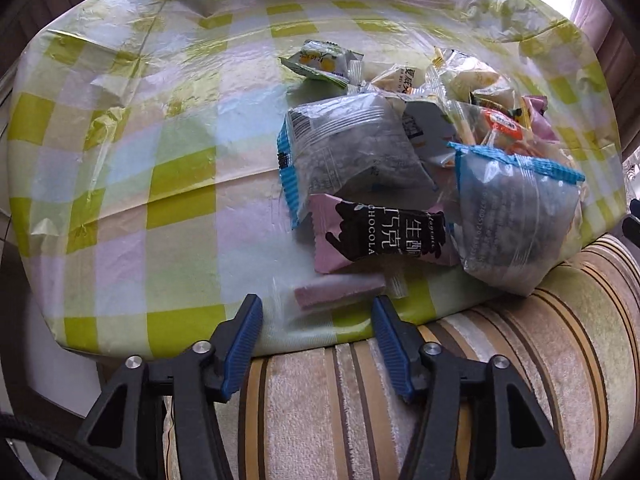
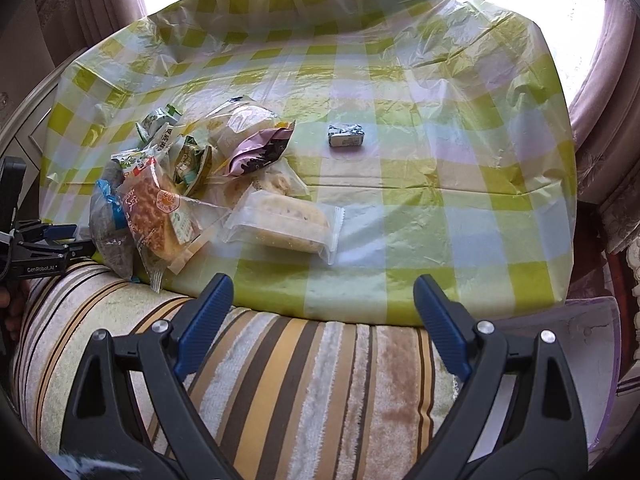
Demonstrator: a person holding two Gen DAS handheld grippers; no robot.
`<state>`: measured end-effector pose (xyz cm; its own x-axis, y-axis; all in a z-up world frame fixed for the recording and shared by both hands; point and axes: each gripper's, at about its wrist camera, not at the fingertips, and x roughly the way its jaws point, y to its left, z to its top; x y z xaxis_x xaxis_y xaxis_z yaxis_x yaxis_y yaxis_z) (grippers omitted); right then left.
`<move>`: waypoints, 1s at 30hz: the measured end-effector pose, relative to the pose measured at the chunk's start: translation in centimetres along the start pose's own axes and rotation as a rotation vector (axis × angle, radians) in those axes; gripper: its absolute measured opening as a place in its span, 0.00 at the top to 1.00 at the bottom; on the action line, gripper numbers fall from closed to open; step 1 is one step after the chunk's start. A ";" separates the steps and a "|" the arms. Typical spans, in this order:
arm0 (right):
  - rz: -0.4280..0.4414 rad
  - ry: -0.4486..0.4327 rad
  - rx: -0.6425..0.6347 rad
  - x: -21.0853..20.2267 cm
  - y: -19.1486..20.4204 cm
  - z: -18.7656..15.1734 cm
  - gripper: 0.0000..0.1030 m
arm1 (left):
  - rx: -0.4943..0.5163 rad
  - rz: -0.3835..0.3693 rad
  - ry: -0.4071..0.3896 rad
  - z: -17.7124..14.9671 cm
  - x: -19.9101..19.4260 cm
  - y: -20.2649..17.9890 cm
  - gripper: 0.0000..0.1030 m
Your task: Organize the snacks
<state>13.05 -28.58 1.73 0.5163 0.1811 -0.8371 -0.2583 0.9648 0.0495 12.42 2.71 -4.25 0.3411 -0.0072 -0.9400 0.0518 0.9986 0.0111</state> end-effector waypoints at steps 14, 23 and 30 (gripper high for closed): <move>0.015 0.051 -0.062 3.9 1.3 2.0 0.14 | -0.211 -0.132 -0.069 0.8 -0.4 4.9 0.58; 0.014 0.053 -0.068 4.8 1.5 2.6 0.14 | -0.302 -0.207 -0.005 0.9 0.1 3.5 0.57; 0.022 0.044 -0.052 4.9 1.3 2.7 0.14 | -0.235 -0.058 -0.034 3.2 1.0 1.7 0.57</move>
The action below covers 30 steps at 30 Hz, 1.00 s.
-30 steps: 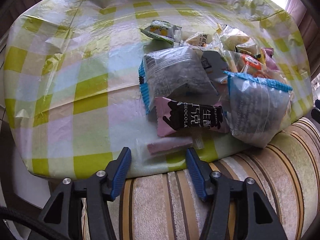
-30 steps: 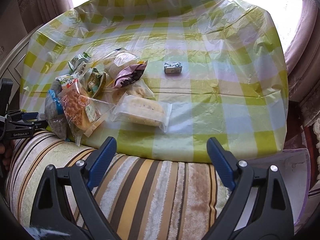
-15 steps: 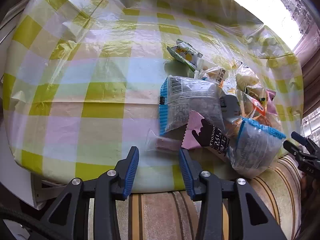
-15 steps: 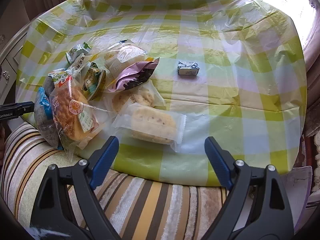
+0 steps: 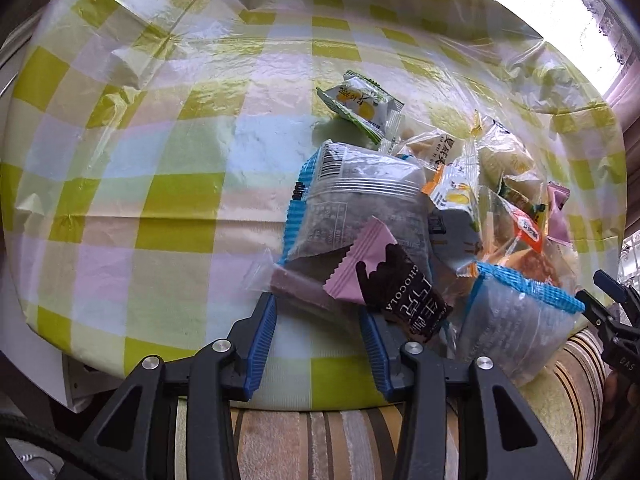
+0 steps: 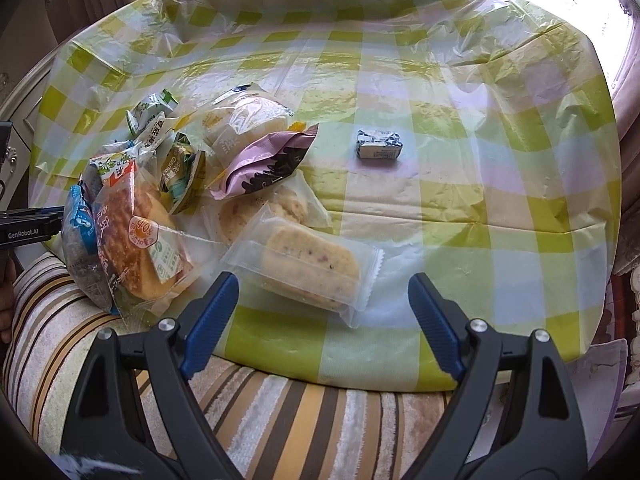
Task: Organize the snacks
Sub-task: 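Grasp the clear-wrapped bread bun with the right gripper while the left grasps a small pink stick pack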
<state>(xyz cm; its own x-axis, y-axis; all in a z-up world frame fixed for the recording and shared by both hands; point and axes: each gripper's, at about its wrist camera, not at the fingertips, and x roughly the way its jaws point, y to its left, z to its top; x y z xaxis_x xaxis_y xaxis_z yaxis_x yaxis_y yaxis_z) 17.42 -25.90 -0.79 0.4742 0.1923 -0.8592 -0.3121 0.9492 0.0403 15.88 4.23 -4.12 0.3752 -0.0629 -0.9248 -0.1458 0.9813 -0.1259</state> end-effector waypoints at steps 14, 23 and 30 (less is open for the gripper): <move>0.034 -0.010 -0.004 -0.1 -0.2 0.3 0.14 | -0.170 -0.015 -0.051 1.9 -0.3 3.8 0.56; -0.012 0.024 -0.194 1.9 2.6 1.5 0.14 | -0.123 0.027 -0.080 2.6 0.2 3.2 0.79; 0.090 0.068 -0.127 3.2 1.1 1.8 0.50 | -0.171 0.015 -0.078 0.6 -0.5 4.9 0.96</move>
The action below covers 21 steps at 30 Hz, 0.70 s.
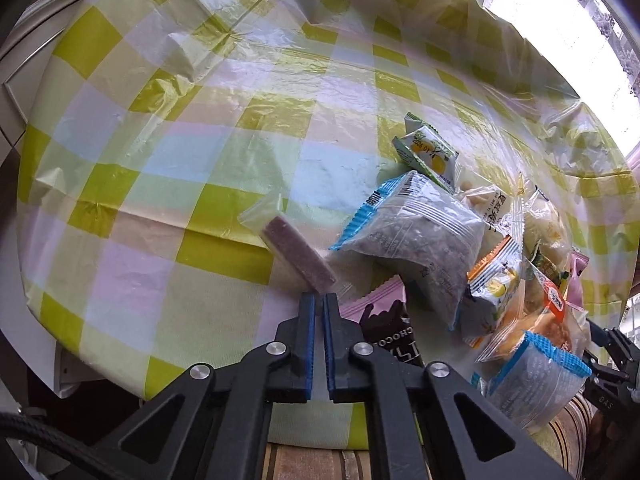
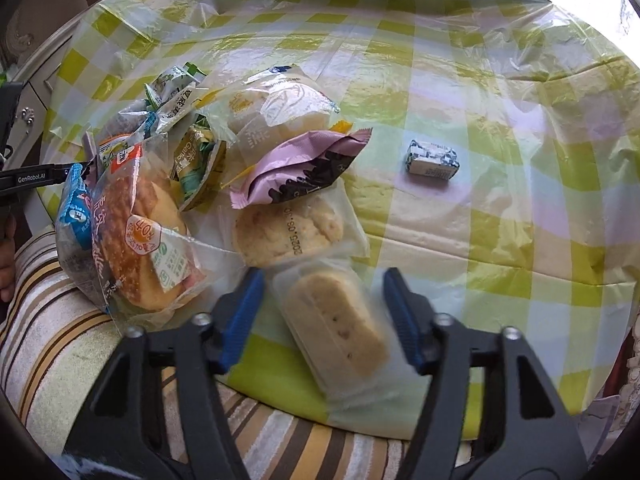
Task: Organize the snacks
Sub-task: 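Grasp the clear-wrapped bread bun with the right gripper while the left grasps a small pink stick pack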
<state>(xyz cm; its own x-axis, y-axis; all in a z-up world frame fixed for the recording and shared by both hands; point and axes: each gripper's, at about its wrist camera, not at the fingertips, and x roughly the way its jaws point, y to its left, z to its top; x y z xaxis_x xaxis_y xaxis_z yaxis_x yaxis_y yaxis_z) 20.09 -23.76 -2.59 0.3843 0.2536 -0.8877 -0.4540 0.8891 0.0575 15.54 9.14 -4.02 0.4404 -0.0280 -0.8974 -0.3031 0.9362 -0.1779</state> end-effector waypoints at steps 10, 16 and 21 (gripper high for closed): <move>0.003 -0.031 0.069 -1.2 -0.9 -1.1 0.59 | -0.113 -0.024 -0.042 -0.4 -1.4 2.5 0.62; -0.015 -0.083 0.128 -2.7 -1.8 -1.7 0.60 | -0.161 -0.015 -0.048 1.3 -0.5 2.2 0.54; -0.027 -0.106 0.157 -3.8 -2.1 -2.1 0.60 | -0.059 0.150 -0.038 2.2 0.7 0.2 0.77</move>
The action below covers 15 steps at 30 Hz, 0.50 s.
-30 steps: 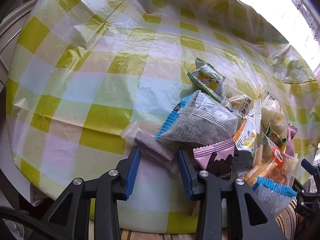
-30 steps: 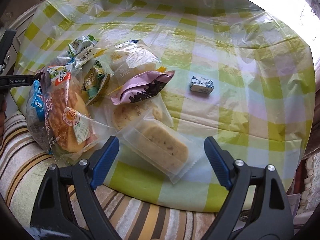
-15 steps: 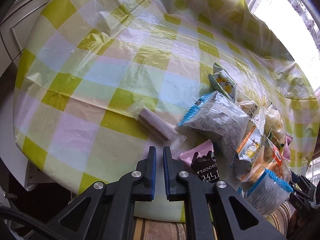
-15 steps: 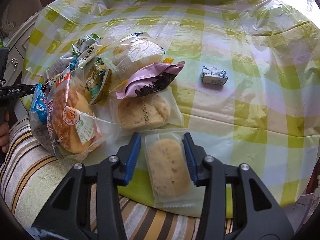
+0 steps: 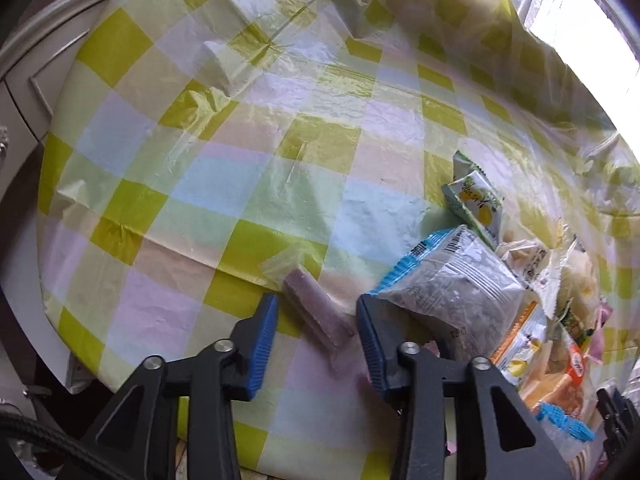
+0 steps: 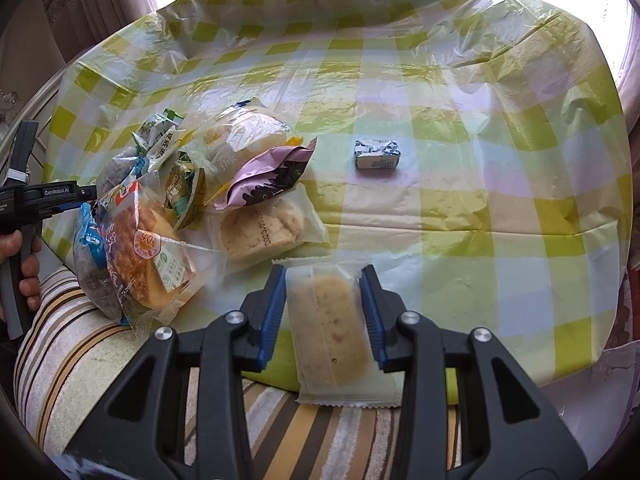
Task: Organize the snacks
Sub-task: 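Grasp the clear-wrapped bread bun with the right gripper while the left grasps a small pink stick pack, then lower the bread bun into the white box with the right gripper while the left carries the pink pack there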
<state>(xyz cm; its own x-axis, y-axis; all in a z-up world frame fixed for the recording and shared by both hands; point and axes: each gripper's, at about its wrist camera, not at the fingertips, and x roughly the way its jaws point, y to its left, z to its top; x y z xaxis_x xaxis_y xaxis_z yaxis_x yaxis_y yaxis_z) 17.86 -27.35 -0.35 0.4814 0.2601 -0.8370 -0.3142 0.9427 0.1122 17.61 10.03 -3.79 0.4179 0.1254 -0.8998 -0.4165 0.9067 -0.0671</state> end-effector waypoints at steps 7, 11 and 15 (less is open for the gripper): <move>-0.014 -0.039 0.030 -1.6 -0.3 -0.6 0.60 | -0.017 -0.013 -0.035 -0.7 -0.9 0.7 0.87; -0.015 -0.061 0.054 -2.5 -0.7 -1.0 0.60 | -0.036 -0.040 -0.110 -1.6 -3.3 1.1 0.87; -0.015 -0.081 0.079 -3.5 -1.3 -1.2 0.60 | -0.030 -0.056 -0.152 -2.1 -5.2 0.7 0.87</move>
<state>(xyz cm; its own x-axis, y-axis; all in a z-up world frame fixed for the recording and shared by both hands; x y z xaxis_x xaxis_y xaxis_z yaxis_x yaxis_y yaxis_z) 15.58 -29.70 1.80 0.5513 0.2587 -0.7932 -0.2424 0.9594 0.1445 13.48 9.15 -0.08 0.5579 0.1367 -0.8186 -0.4122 0.9017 -0.1303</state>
